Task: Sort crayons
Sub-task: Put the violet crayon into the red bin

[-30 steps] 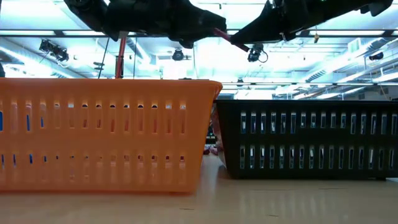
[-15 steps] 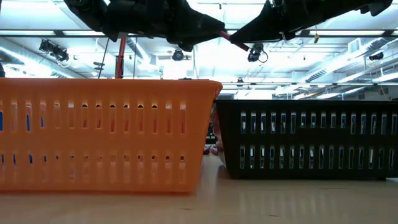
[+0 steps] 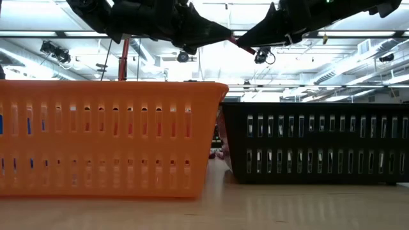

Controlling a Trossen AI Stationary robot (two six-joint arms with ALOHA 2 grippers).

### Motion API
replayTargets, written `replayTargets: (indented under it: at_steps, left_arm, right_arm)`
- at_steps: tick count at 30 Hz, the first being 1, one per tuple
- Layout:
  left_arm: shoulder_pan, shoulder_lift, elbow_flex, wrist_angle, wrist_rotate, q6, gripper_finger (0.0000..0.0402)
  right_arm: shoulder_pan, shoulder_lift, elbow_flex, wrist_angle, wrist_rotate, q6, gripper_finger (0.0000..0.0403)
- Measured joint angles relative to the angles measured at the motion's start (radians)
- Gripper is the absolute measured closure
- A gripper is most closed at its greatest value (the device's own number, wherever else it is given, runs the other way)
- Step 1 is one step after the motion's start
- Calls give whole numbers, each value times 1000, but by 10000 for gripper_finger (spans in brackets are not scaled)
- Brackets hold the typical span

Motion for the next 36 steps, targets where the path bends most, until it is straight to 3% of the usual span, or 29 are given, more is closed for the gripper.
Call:
replayTargets:
  at_steps: [5, 17, 23, 30, 36]
  left_arm:
    - [-2, 0, 0, -2, -17, 0, 348]
    - [20, 1, 0, -67, -18, -18, 357]
    - [7, -15, 0, -168, -17, -46, 357]
    - [-28, -82, -1, -283, -17, -107, 356]
    - [-80, -103, 0, -495, -17, -202, 356]
  right_arm:
    - [-2, 0, 0, -2, -1, 9, 311]
    - [1, 0, 0, -26, 39, 1, 240]
    - [26, 0, 0, -41, 113, -20, 233]
    - [68, 0, 0, -108, 349, -37, 233]
    - [45, 0, 0, -190, 319, 57, 234]
